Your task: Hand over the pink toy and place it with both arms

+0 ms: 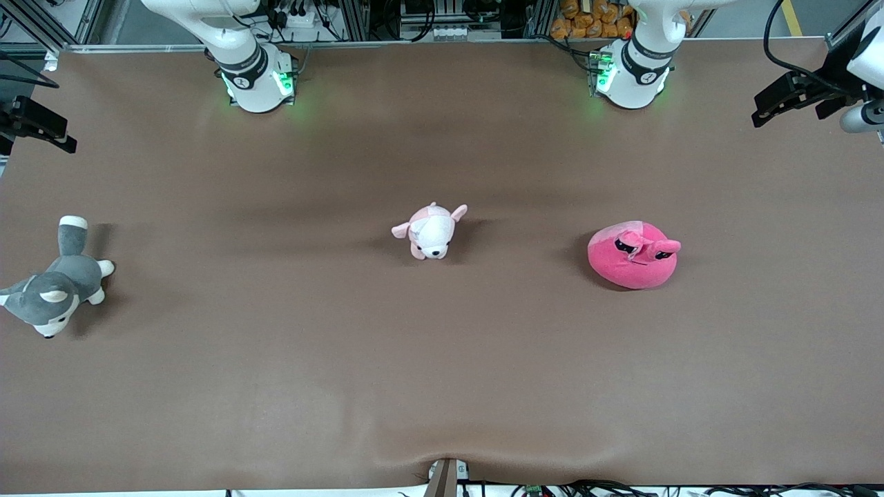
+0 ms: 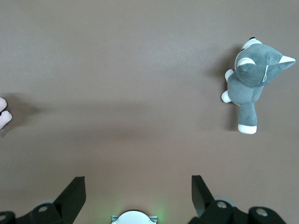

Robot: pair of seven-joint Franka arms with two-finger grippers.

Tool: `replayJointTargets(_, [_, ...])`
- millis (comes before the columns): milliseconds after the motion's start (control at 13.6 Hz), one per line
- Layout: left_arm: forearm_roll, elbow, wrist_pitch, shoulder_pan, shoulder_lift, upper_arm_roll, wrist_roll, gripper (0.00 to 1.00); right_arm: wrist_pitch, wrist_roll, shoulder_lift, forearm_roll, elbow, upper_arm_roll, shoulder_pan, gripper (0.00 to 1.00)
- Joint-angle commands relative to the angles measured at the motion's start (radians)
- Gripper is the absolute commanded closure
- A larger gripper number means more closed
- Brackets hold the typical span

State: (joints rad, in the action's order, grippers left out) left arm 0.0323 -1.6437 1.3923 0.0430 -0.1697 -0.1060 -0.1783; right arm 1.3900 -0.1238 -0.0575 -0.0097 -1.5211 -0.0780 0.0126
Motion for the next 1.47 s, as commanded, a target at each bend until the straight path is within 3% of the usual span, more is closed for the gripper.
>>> replayJointTargets(0, [0.020,0.035,-0.026,0.006,0.025,0.003,0.016,0.00,-0.016,-0.008,0.010,-0.001,0.024,0.004,0.006,0.00])
replayJointTargets(1401, [0.012,0.058,-0.047,0.058,0.053,0.015,0.005,0.00,-0.017,-0.008,0.010,-0.001,0.024,0.004,0.007,0.00])
